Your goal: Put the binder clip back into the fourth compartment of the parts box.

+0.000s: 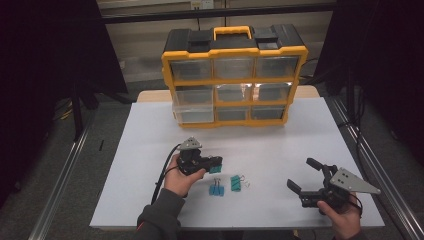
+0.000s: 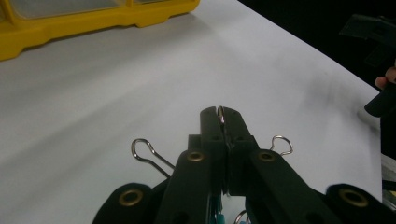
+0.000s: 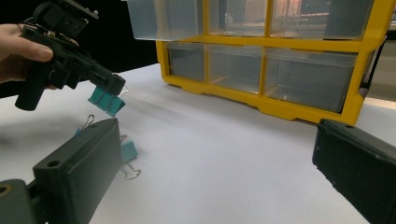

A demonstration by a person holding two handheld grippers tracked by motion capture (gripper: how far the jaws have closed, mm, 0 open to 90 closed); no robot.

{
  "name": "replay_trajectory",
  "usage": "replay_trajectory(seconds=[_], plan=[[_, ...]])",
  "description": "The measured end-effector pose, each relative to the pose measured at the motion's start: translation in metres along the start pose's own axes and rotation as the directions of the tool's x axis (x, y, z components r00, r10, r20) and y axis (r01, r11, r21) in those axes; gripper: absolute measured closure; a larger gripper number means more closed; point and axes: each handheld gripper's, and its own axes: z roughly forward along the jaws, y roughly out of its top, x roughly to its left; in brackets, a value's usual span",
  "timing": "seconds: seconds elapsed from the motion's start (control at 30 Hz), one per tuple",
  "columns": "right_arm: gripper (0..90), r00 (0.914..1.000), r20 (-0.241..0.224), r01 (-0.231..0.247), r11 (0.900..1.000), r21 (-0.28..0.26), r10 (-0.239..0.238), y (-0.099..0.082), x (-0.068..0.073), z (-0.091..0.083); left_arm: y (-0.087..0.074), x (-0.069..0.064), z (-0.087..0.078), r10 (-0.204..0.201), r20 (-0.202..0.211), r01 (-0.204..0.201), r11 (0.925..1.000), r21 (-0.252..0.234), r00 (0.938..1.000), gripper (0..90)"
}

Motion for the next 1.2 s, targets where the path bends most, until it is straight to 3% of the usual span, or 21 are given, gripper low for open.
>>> replay_trajectory(seconds=[0.47,0.77,0.97,1.2], plan=[[0.8,1.0,0.0,-0.003,1.0,0.002,0.003,0.0,0.001,0.001,0.039,-0.004,-0.024,0.02,-0.015,-0.02,0.9987,-0.046,0.9997,89.4],[0.8,1.0,-0.001,0.0,1.0,0.002,0.0,0.0,0.001,0.001,0.057,-0.001,-0.034,-0.002,-0.01,0.001,0.9968,-0.08,0.9999,89.4],[0.8,1.0,-0.001,-0.003,1.0,0.003,0.003,0.0,0.0,0.001,0.071,0.0,-0.04,0.009,-0.015,-0.01,0.9983,-0.058,0.9998,89.4],[0.7,1.0,0.0,-0.006,1.0,0.005,0.006,0.0,0.0,0.001,0.085,0.001,-0.046,0.002,0.0,-0.002,0.9971,-0.077,1.0,89.4]])
